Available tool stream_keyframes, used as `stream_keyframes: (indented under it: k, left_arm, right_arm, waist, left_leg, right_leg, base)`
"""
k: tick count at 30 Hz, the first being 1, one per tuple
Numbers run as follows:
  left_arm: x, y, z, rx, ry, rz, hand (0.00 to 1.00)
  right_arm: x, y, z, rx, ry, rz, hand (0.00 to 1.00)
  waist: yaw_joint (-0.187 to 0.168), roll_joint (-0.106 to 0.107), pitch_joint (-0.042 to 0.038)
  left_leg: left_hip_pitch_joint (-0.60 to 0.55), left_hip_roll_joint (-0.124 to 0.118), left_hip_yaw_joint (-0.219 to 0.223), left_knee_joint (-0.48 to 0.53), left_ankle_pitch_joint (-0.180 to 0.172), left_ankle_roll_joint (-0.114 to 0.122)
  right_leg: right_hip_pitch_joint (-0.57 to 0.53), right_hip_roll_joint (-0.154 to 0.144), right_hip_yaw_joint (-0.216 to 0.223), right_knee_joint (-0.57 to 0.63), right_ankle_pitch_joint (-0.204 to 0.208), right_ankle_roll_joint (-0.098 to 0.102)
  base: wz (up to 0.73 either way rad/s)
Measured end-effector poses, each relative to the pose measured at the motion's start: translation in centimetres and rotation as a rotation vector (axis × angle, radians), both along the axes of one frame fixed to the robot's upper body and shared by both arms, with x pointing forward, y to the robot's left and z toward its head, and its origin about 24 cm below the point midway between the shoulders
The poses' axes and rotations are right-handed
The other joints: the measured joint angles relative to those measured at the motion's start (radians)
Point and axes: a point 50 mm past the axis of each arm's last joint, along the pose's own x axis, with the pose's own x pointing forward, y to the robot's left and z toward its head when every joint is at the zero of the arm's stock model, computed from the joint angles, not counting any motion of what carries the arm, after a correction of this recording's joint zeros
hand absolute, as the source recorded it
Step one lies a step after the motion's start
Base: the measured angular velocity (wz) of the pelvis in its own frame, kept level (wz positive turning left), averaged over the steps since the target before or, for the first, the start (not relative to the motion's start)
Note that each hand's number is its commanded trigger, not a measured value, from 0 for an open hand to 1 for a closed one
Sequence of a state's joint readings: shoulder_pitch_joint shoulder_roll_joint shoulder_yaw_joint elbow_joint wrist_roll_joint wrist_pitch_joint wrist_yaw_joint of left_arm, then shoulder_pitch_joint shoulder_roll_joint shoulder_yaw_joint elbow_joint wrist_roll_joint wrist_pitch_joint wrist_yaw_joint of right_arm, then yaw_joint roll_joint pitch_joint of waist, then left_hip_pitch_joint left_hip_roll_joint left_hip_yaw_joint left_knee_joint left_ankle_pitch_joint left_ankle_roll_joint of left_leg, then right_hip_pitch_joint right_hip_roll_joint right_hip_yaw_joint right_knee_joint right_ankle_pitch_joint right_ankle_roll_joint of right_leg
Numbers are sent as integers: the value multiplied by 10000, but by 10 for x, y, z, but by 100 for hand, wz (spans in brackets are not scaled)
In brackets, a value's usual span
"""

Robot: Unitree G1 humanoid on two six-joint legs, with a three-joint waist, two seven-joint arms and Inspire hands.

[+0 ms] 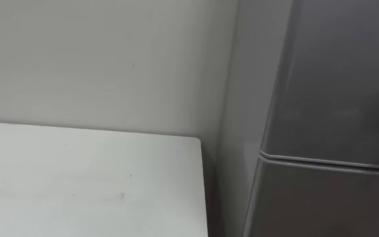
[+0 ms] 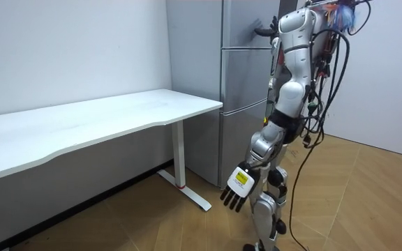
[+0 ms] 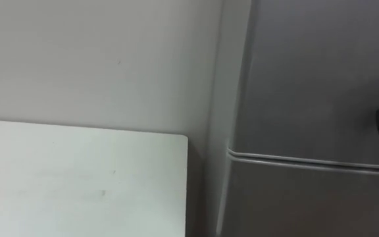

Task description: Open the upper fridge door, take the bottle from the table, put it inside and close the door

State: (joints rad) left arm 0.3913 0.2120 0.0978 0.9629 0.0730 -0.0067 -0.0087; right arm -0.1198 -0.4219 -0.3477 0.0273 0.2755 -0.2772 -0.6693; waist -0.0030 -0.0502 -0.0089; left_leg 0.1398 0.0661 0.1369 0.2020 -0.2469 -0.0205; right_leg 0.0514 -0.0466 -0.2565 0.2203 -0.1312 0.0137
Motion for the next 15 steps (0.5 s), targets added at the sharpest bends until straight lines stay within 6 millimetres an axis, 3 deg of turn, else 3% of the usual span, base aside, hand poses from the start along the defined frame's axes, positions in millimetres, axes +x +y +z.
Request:
stream_keyframes:
  k: [5, 9, 15]
  left_arm:
    - [-3, 3, 1, 104, -60, 242, 0]
    - [-1, 10, 5, 344, -453, 644, 0]
    - [-4, 14, 6, 495, -486, 1029, 0]
  right_arm:
    - [-13, -14, -4, 274, 60, -983, 0]
    - [-39, -34, -11, 488, 218, -2343, 0]
    - [-64, -49, -21, 672, 578, -3482, 0]
  waist:
    - [-230, -77, 51]
    - [-273, -122, 52]
    - [-429, -146, 54]
  left_leg:
    - [117, -36, 21, -176, 0, 0]
    - [146, -49, 33, -316, 1, 1]
    - [210, -73, 181, -359, -9, 16]
  right_leg:
    - [-60, -31, 46, 170, -205, 46]
    - [-79, -25, 59, 151, -249, 73]
    - [-126, -30, 224, 189, -315, 117]
  base:
    - [0]
    - [0]
    - [-7]
